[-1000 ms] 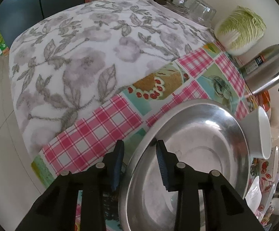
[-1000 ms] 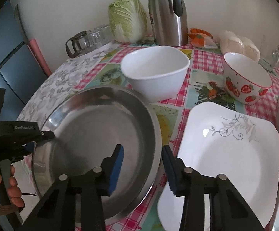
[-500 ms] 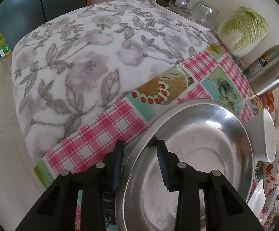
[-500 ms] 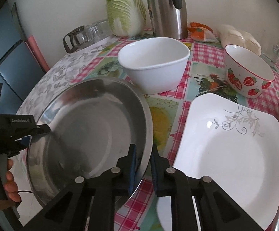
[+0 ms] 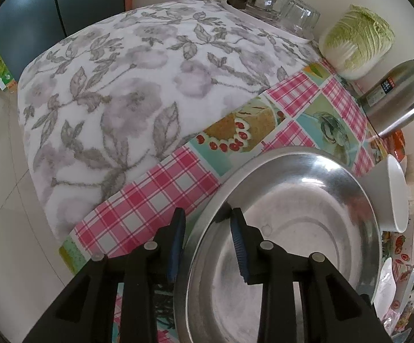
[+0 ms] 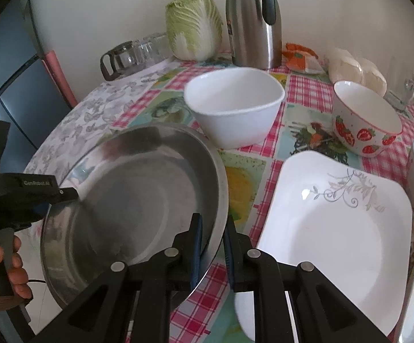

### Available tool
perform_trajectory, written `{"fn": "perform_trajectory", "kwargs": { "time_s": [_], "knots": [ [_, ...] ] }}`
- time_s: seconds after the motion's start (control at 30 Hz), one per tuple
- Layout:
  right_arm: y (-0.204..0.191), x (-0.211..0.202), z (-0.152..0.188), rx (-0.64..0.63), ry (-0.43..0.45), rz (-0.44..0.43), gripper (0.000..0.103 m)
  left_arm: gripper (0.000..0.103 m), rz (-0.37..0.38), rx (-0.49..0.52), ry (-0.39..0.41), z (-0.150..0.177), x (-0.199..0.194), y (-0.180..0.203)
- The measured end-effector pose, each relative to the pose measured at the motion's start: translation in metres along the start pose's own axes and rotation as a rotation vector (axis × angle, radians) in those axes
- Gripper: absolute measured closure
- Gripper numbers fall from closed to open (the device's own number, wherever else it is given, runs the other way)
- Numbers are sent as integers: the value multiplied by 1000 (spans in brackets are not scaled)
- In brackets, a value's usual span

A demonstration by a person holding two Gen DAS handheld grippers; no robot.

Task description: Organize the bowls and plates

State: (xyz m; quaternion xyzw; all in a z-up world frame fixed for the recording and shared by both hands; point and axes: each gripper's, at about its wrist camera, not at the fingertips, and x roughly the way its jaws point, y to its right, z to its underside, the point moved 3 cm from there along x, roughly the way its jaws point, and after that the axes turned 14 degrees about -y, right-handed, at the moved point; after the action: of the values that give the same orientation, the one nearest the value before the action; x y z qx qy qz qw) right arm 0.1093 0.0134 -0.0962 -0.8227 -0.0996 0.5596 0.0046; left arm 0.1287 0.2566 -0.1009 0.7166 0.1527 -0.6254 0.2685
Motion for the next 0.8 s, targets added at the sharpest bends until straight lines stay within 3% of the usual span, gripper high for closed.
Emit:
{"fn": "perform_trajectory", "kwargs": {
  "time_s": [0.2,0.5,0.8],
  "knots": [
    [-7,-13,1,-21,26,9,88,69,38,-24,-7,3,-7,-8],
    [-13,-44,-3,-53,107,-7,88,70,124,-51,50,11,-38,-15],
    [4,-75,-1,-49,173,1,88,70,213,-11,90,22,-63,9]
  ]
}}
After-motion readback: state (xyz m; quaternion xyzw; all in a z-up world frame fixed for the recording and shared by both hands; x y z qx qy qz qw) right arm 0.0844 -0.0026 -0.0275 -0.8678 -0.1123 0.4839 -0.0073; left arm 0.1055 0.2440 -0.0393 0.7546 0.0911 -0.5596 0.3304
